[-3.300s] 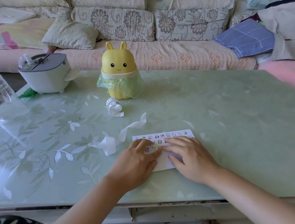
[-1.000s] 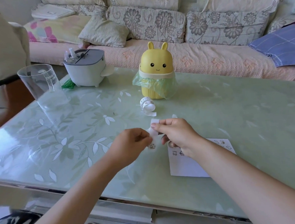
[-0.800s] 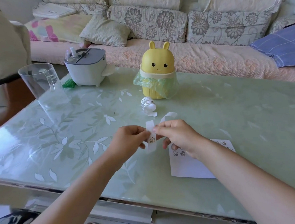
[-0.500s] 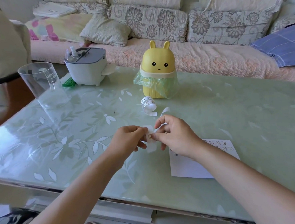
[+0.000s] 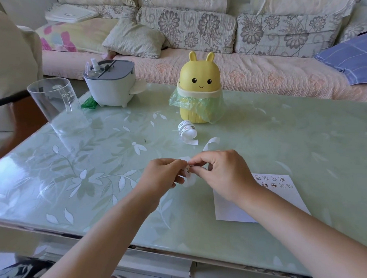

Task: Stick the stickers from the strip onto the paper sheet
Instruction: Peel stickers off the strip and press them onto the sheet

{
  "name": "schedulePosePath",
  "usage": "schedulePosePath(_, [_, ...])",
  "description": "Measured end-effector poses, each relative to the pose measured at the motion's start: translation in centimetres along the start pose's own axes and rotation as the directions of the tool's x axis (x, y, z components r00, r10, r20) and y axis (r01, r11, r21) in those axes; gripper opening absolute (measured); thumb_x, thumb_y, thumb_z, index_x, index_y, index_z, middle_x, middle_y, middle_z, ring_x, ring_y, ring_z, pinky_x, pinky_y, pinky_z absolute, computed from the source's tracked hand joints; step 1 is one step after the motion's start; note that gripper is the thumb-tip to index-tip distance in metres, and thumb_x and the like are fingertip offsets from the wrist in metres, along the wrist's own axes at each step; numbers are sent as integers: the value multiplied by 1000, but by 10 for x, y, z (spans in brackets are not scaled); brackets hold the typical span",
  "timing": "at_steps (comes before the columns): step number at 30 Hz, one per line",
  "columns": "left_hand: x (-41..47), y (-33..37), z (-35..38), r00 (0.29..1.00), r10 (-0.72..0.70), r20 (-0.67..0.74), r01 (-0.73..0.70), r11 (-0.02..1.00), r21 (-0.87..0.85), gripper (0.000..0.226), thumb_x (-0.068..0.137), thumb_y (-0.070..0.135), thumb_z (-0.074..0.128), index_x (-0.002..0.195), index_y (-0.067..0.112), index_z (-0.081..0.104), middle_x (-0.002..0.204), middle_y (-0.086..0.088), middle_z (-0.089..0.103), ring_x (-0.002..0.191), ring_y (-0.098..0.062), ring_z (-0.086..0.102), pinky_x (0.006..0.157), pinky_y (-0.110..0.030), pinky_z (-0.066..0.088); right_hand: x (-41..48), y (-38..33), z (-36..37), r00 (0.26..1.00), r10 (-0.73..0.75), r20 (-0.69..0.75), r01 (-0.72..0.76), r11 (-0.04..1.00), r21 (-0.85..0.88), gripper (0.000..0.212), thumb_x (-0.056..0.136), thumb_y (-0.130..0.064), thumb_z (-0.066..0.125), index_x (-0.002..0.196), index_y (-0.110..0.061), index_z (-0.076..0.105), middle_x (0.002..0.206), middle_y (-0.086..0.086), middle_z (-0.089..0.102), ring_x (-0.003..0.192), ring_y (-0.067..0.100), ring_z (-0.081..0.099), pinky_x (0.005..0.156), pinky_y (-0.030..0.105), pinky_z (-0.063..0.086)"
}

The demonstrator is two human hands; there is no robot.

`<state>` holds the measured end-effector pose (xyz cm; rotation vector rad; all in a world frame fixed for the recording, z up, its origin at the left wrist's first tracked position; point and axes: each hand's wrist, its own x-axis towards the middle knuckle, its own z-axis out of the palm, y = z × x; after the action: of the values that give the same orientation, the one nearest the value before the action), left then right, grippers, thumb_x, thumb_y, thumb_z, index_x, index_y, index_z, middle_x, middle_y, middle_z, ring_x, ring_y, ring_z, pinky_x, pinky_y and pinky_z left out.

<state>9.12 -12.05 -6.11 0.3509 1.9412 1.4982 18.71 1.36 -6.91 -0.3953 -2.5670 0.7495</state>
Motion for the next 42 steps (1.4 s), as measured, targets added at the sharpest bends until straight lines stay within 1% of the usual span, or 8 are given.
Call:
schedulePosePath(5, [1, -2, 2, 999, 3, -33, -2, 1000, 30, 22, 89, 17, 61, 73, 7, 72, 57, 5, 64, 61, -13, 58, 62, -24, 44, -1, 2, 3, 999, -37, -11, 37, 999, 8, 10, 82, -25, 80, 84, -34, 76, 69, -33, 55, 66, -10, 54, 57, 12, 31])
schedulePosePath(9, [4, -4, 3, 998, 13, -60, -9, 997, 71, 25, 88, 20, 61, 68, 11, 72, 59, 3, 66, 60, -13, 59, 63, -25, 45, 1, 5, 4, 1000, -11, 9, 10, 998, 62, 11, 81, -28, 81, 77, -34, 72, 80, -24, 58, 60, 6, 52, 57, 20, 37])
schedulePosePath(13, [11, -8, 5, 984, 124, -126, -76, 941, 330, 26, 88, 29, 58, 72, 16, 72, 65, -5, 68, 52, -13, 51, 55, -23, 40, 3, 7, -4, 987, 139, 81, -155, 958, 241, 13, 82, -25, 81, 74, -29, 72, 61, -25, 56, 49, 8, 45, 53, 15, 35])
schedulePosePath(20, [15, -21, 15, 838, 542, -56, -284, 523, 803, 23, 90, 38, 56, 74, 21, 57, 79, 4, 56, 75, -19, 53, 62, -30, 44, -1, 24, -34, 913, 368, 174, -407, 820, 403, 11, 87, -15, 76, 77, -19, 73, 61, -8, 63, 52, 11, 56, 47, 17, 40])
schedulePosePath(29, [6, -4, 43, 800, 583, 139, -258, 125, 958, 36, 99, 38, 41, 81, 16, 63, 89, 2, 53, 88, -19, 50, 63, -29, 31, -28, 60, -61, 819, 513, 257, -571, 773, 276, 5, 87, -14, 76, 83, -14, 73, 63, -5, 68, 54, 12, 58, 42, 16, 38])
schedulePosePath(35, [5, 0, 66, 769, 602, 214, -375, 154, 914, 35, 88, 53, 60, 97, 19, 60, 99, 2, 55, 94, -20, 52, 72, -30, 39, -42, 78, -72, 788, 559, 258, -611, 762, 216, 4, 85, -18, 77, 83, -16, 74, 68, -8, 69, 55, 13, 59, 46, 19, 39])
schedulePosePath(39, [9, -14, 87, 614, 681, 398, -652, 155, 742, 25, 87, 38, 63, 102, 18, 64, 99, 2, 56, 94, -22, 54, 79, -35, 47, -49, 86, -78, 769, 587, 254, -638, 733, 237, 3, 85, -14, 77, 83, -13, 74, 70, -5, 68, 55, 16, 57, 40, 14, 37])
schedulePosePath(42, [11, -27, 98, 612, 589, 527, -740, 191, 645, 29, 89, 31, 63, 114, 19, 66, 113, 4, 59, 104, -20, 54, 82, -35, 49, -53, 92, -81, 760, 599, 251, -646, 735, 204, 4, 85, -12, 75, 81, -13, 75, 65, -5, 66, 50, 12, 54, 39, 14, 36])
